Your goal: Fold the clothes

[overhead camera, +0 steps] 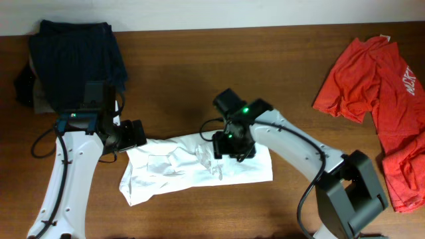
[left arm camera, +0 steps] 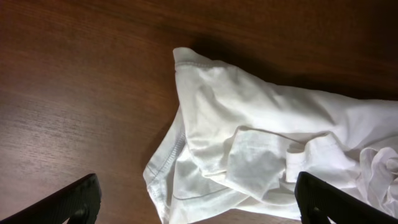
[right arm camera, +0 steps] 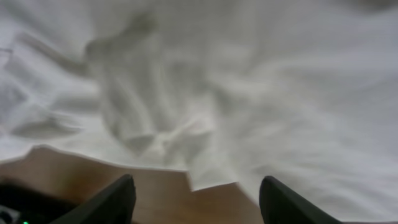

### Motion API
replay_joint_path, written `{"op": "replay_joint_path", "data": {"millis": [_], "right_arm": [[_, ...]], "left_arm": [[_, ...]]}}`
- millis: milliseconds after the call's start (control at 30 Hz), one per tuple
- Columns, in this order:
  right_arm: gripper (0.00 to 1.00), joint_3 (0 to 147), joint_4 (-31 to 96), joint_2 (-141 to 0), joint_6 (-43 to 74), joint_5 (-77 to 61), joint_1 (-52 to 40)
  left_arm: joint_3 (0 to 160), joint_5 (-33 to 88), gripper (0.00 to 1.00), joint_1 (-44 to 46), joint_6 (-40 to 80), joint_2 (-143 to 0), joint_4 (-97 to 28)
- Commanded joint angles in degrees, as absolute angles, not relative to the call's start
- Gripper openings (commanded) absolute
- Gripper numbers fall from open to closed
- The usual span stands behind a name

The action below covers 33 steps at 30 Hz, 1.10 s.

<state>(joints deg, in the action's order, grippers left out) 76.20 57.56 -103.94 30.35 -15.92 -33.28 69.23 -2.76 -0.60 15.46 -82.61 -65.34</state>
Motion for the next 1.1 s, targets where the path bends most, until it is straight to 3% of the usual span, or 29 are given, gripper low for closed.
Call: {"op": "replay_joint_path", "data": {"millis": [0,33,133,267,300,400,433,467,500,567,700,767,933,1067], "right_arm": [[0.69,77.34,59.13,-104.22,24.51,-15.88,-29.91],[0.49,75.53,58.02,-104.75,24.21,-15.9,-30.63],[0.09,70.28,51.09,-105.56,27.27,-16.08,-34.85],[0.12,60.77,39.81,-105.6,31.86,-15.66,-40.66],[0.04,59.22,38.96,-105.6,31.81,-15.66,-40.86],[0.04,64.05,47.64,-103.53,30.09,-14.79,-39.44],[0.09,67.2,51.94,-102.43,26.79,-13.26,-37.98],[0.79,73.25,60.14,-101.91,22.63,-10.39,-34.2],[0.99,75.79,63.24,-101.91,21.65,-9.58,-32.01],[0.99,81.19,67.02,-101.91,17.72,-9.61,-24.23],[0.99,84.44,68.47,-101.93,16.71,-9.58,-2.76],[0.99,84.44,69.73,-101.93,16.71,-9.61,4.45],[0.99,84.44,69.67,-101.93,16.71,-9.61,13.87],[0.99,84.44,69.65,-101.93,16.73,-9.63,14.55]], "left_arm": [[69.41,-2.63,0.99,-0.56,15.64,-82.59,-65.21],[69.41,-2.76,0.99,-0.56,15.64,-82.59,-65.17],[69.41,-2.74,0.99,-0.56,15.64,-82.59,-65.19],[69.41,-2.76,0.99,-0.56,15.62,-82.59,-65.23],[69.41,-2.74,0.99,-0.56,15.64,-82.59,-65.23],[69.43,-2.9,0.99,-1.8,15.62,-82.59,-65.23],[69.43,-2.46,0.99,-3.2,15.62,-82.59,-65.3],[69.43,-2.28,0.99,-6.79,15.62,-82.59,-66.22],[69.43,-1.32,0.99,-9.41,15.62,-82.59,-66.72],[69.41,6.26,0.99,-14.94,12.21,-82.61,-66.46],[69.36,8.78,0.99,-24.47,8.34,-86.67,-67.18],[69.36,21.43,0.99,-25.63,-1.1,-90.98,-67.13],[69.25,23.18,0.99,-25.52,-3.75,-101.69,-67.29],[64.14,27.07,0.99,-25.19,-5.93,-105.1,-64.58]]}}
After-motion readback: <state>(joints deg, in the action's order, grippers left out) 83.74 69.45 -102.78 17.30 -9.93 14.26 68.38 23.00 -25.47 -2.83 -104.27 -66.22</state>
